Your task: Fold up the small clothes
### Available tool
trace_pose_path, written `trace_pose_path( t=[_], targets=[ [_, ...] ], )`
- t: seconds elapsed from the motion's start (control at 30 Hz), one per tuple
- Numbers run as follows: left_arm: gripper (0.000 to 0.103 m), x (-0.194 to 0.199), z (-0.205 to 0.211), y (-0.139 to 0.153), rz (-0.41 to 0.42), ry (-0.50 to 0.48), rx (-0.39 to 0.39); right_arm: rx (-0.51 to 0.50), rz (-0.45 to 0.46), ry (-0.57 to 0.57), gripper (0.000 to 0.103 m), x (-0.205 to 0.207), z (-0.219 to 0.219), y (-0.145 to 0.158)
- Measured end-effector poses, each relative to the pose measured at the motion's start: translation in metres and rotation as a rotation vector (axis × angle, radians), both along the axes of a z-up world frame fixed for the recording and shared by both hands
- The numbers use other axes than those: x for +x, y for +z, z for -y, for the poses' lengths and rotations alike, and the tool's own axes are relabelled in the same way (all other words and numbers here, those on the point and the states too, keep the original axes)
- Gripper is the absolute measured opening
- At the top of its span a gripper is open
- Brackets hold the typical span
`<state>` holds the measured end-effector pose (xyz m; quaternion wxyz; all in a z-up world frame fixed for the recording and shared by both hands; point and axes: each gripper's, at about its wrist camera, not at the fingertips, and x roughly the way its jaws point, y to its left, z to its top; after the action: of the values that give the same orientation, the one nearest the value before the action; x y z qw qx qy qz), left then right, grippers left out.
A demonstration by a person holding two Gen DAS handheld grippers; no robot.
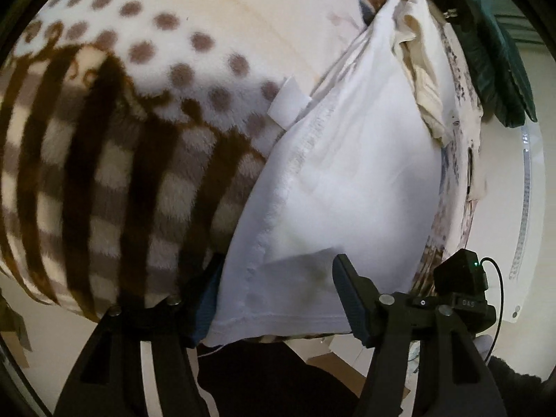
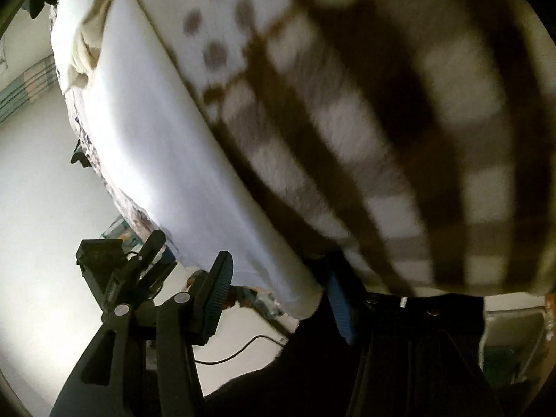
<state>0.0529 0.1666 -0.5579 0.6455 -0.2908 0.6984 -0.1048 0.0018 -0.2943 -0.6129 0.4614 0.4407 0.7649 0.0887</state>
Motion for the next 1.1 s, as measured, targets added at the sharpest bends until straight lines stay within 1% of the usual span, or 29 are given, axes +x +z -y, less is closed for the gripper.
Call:
trace_pose_path(
  t=[0.03,0.07,0.1,0.13,0.2,0.23,0.37,0.4,0.5,0.6,0.67,0.77,0.8,0.83,0.87,0.93,0.97,1.0,1.07,1.1],
  targets=[
    [0.027,-0.004,-0.002,0.002,0.006,-0.008,-0.004,-0.006,0.009,-0.002,0.034,0.001,-0.002,0.002],
    [0.012,-0.007,-0.002,0.002,-0.001,-0.019,0.009,-0.020,0.013,0.006,0.023,0.001,-0.005,0.004],
    [0.004,-0.011,0.000,0.004,-0.007,-0.031,0.018,-0.028,0.024,0.010,0.014,0.000,-0.007,0.008],
    [0.004,-0.012,0.002,0.006,0.001,-0.029,0.012,-0.027,0.042,0.004,0.009,-0.002,-0.009,0.011],
    [0.004,-0.015,-0.002,0.015,0.012,0.000,0.006,-0.028,0.069,-0.006,0.009,-0.003,-0.010,0.022],
    [0.003,-0.015,-0.004,0.020,0.015,0.014,-0.011,-0.022,0.084,-0.008,0.009,-0.002,-0.011,0.029],
    [0.003,-0.009,-0.010,0.051,0.056,0.067,-0.058,0.008,0.144,-0.016,0.008,0.009,-0.010,0.061],
    [0.003,-0.003,-0.009,0.064,0.081,0.075,-0.082,0.015,0.168,-0.022,0.008,0.013,-0.009,0.072],
    [0.003,0.026,-0.004,0.094,0.168,0.079,-0.113,0.027,0.222,-0.052,0.008,0.034,-0.003,0.096],
    [0.003,0.064,0.002,0.113,0.246,0.084,-0.124,0.029,0.296,-0.095,0.008,0.070,0.012,0.124],
    [0.003,0.099,0.011,0.121,0.296,0.087,-0.124,0.018,0.334,-0.121,0.008,0.091,0.014,0.132],
    [0.003,0.142,0.020,0.122,0.347,0.092,-0.135,-0.007,0.390,-0.167,0.008,0.134,0.028,0.140],
    [0.003,0.164,0.024,0.121,0.365,0.100,-0.145,-0.016,0.413,-0.185,0.008,0.154,0.032,0.142],
    [0.003,0.175,0.023,0.121,0.375,0.106,-0.150,-0.022,0.424,-0.196,0.008,0.165,0.035,0.143],
    [0.003,0.195,0.027,0.118,0.390,0.108,-0.159,-0.026,0.443,-0.212,0.008,0.184,0.037,0.143],
    [0.003,0.224,0.031,0.117,0.405,0.118,-0.142,-0.039,0.471,-0.233,0.008,0.217,0.045,0.144],
    [0.003,0.237,0.032,0.114,0.409,0.123,-0.155,-0.044,0.482,-0.242,0.008,0.235,0.046,0.142],
    [0.003,0.258,0.034,0.105,0.385,0.135,-0.166,-0.047,0.485,-0.242,0.008,0.248,0.047,0.139],
    [0.005,0.275,0.031,0.094,0.337,0.166,-0.168,-0.067,0.489,-0.225,0.010,0.279,0.050,0.131],
    [0.010,0.287,0.028,0.087,0.307,0.193,-0.178,-0.084,0.494,-0.227,0.010,0.293,0.051,0.129]
  ],
)
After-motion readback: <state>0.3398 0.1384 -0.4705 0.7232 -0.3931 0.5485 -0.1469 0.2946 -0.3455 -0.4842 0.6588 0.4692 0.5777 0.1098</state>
